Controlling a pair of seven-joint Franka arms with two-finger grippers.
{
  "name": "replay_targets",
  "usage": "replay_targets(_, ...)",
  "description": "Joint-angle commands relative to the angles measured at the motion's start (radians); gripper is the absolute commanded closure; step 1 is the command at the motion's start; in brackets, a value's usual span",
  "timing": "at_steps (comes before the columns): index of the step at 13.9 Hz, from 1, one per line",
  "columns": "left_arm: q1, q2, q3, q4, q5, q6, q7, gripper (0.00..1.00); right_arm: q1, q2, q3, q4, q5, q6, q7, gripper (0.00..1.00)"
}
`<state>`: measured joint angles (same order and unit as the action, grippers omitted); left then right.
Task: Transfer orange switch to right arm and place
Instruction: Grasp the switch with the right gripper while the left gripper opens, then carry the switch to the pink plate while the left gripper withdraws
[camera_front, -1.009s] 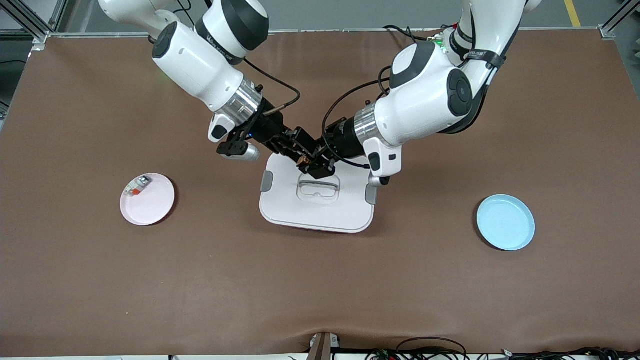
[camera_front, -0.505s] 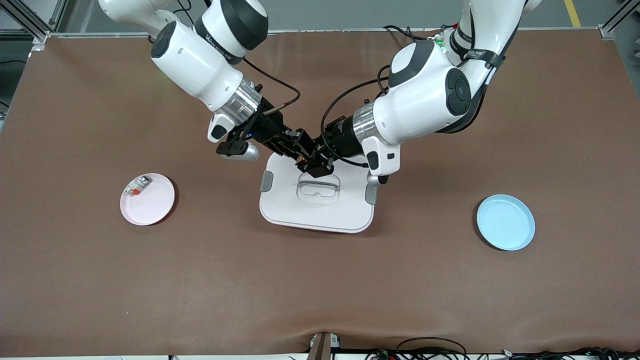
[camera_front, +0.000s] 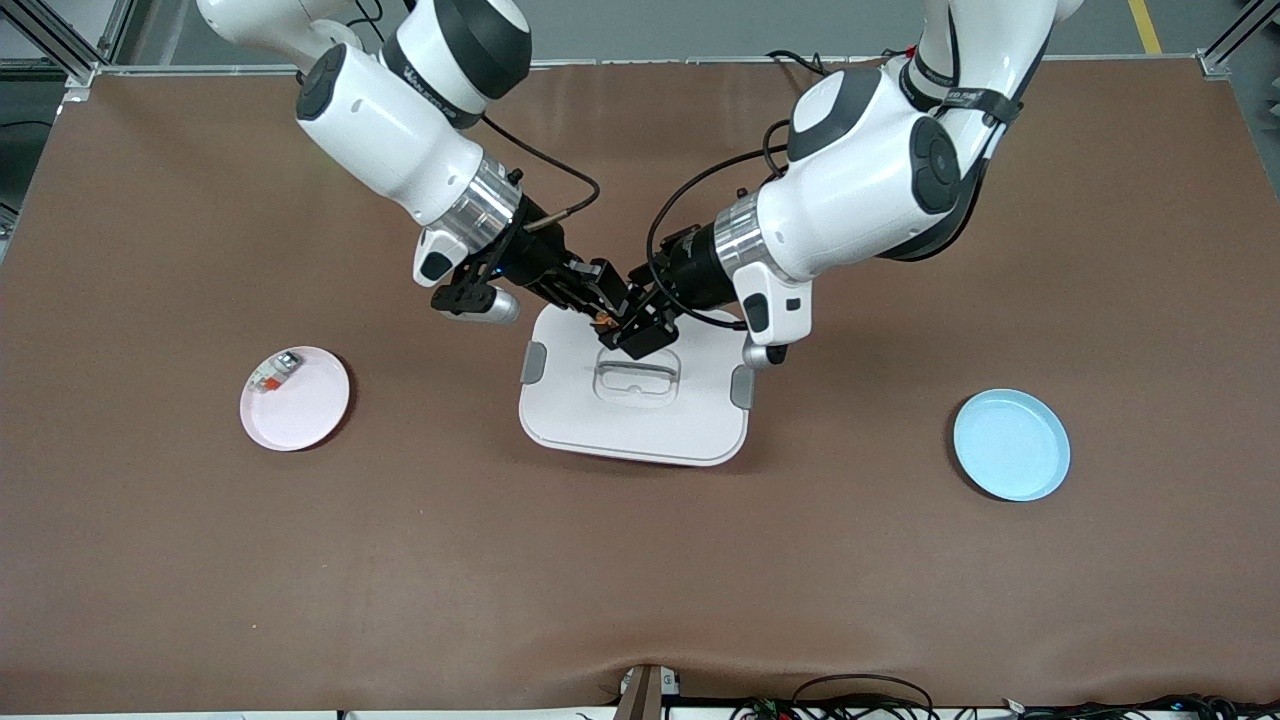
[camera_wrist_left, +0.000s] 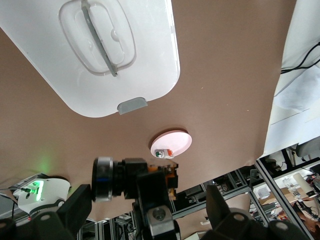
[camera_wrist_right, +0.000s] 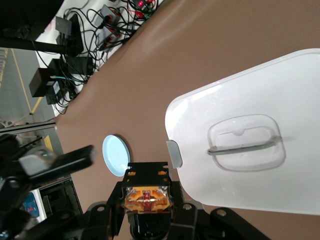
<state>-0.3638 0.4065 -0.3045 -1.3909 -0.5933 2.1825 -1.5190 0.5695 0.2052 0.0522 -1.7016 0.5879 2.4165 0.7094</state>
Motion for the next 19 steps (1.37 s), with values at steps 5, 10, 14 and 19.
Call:
replay_targets(5,0.058,-0.046,0.001,-0.005,0.246,-0.015,0.0,0.0,-0.154,-0.015,0.008,0.114,-0.016,-0.394,-0.187,1.0)
replay_targets(10,0.15,-0.083,0.001,-0.005,0.438,-0.116,0.179,0.0,-0.249,-0.067,0.009,0.119,-0.3,-0.666,-0.509,1.0)
replay_targets(14,0.244,-0.107,0.002,-0.005,0.588,-0.268,0.414,0.0,-0.374,-0.069,0.003,0.111,-0.416,-0.752,-1.049,1.0)
replay_targets(19,0.336,-0.169,0.001,-0.008,0.699,-0.444,0.611,0.0,-0.517,-0.063,0.0,0.077,-0.556,-0.709,-1.509,1.0)
